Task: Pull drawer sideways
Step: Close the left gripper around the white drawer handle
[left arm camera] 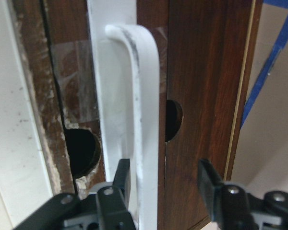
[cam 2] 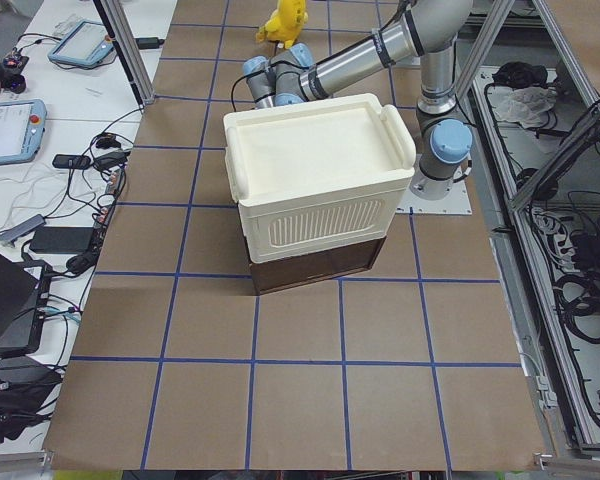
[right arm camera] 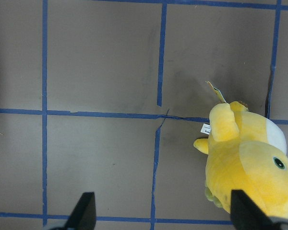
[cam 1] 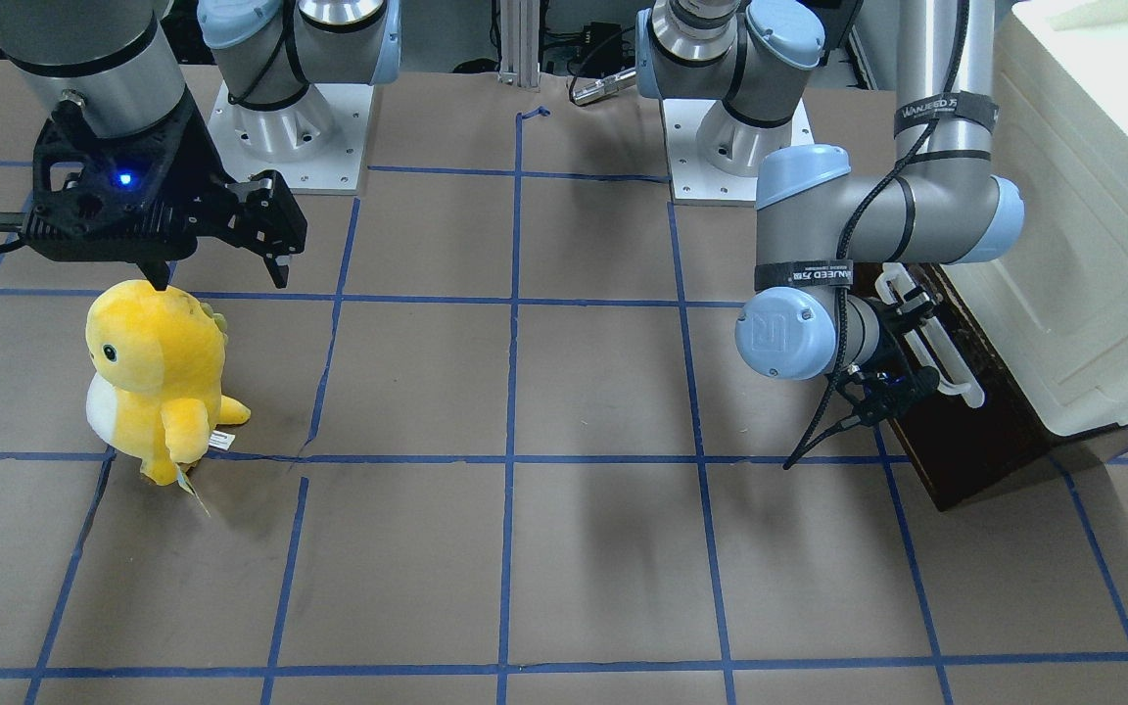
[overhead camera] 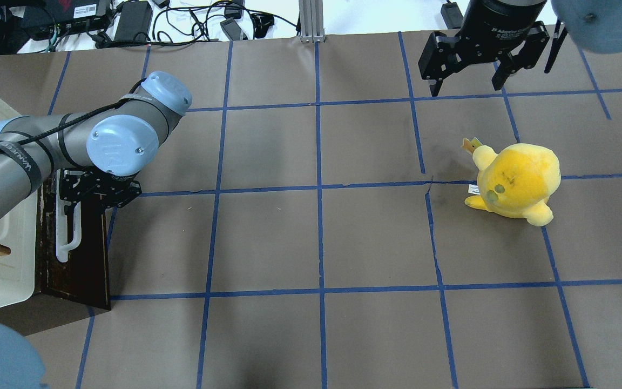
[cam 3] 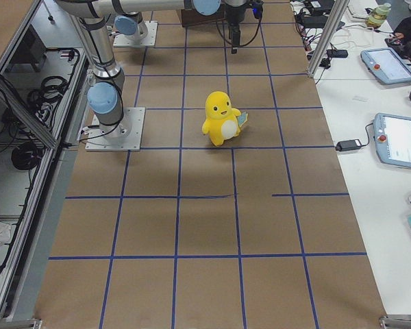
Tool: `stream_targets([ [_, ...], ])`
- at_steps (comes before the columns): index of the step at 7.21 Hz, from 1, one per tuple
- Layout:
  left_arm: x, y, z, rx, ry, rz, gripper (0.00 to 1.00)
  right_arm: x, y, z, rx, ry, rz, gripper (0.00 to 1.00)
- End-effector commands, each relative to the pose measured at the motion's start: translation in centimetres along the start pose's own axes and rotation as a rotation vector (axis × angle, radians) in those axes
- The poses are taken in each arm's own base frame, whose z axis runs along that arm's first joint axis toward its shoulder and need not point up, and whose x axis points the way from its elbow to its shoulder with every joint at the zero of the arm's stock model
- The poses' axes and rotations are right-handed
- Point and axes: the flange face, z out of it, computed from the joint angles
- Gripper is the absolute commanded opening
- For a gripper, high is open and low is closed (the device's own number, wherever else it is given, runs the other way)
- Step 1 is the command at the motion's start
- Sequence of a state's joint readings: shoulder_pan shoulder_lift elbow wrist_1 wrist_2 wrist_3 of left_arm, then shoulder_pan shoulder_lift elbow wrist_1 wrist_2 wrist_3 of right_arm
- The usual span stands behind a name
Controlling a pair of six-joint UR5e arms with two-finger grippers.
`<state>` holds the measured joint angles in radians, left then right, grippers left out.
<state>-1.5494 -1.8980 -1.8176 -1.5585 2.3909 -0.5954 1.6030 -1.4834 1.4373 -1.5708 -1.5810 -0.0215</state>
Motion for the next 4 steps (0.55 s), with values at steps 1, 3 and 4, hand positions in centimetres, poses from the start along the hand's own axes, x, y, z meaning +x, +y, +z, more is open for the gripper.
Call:
stream_targets([
  [1,-0.09,0.18,0.01,0.000,0.001,-0.006,0.57,-0.01,0.00,0.00,0.000,-0.001,0.000,1.00],
  [3,-0.04,0.13,0.04,0.001,0.000,-0.001,0.57,-0.01,0.00,0.00,0.000,-0.001,0.000,1.00],
  [4,0.20,0.11,0.21,-0.002,0.000,0.002,0.57,-0.01,0.00,0.00,0.000,-0.001,-0.002,1.00],
])
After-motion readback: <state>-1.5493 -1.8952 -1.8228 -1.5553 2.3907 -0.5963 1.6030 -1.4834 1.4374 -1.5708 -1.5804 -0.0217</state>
